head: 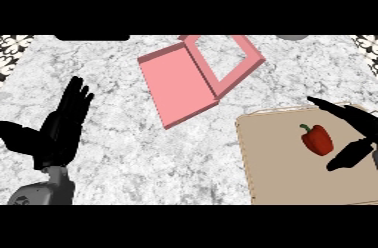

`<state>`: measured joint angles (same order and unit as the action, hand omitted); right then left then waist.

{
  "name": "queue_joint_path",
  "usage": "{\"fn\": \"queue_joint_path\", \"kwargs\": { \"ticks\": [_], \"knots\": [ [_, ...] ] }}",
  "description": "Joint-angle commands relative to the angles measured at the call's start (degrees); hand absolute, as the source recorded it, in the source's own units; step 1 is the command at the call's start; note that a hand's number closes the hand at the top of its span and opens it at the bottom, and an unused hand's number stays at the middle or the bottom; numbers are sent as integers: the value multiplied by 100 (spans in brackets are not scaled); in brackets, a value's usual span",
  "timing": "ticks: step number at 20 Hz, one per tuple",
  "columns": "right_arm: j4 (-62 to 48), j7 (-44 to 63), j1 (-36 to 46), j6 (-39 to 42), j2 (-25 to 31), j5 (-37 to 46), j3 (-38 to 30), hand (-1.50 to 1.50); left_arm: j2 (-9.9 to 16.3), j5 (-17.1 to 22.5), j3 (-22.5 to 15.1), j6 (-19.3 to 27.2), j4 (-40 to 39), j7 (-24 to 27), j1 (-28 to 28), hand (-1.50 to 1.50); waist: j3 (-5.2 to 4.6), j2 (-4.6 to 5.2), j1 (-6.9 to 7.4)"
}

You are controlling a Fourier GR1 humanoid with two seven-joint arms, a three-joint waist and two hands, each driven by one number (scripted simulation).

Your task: Pick the bell pepper from the tray and place it in the cardboard box

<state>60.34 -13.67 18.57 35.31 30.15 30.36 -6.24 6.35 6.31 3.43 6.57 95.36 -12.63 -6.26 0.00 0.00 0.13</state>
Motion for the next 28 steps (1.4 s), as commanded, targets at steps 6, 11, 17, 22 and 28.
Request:
{"fn": "queue_joint_path", "kwargs": {
  "ticks": [6, 11, 17, 22, 28],
  "knots": [
    [-228, -103, 152, -257, -239, 368, 14, -150, 171, 200, 347, -224, -92, -124, -194, 0, 1, 4, 8],
    [-363, -919, -43, -595, -137, 634, 90, 150, -13, 1, 150, -91, 13, -94, -93, 0, 2, 3, 6],
    [-427, -1236, -14, -1237, -160, 1052, 165, 150, -76, -129, 34, -130, 84, 24, 175, 0, 1, 1, 11],
    [986, 745, 554, -1796, -2192, 1798, 1545, 150, -114, -52, 27, -152, -217, 6, -174, 0, -43, -53, 250],
    [934, 1968, 1552, -2088, -2980, 2470, 2684, 150, -184, -67, -312, -366, -217, -72, -394, 0, -58, -21, 1015]
  ]
}}
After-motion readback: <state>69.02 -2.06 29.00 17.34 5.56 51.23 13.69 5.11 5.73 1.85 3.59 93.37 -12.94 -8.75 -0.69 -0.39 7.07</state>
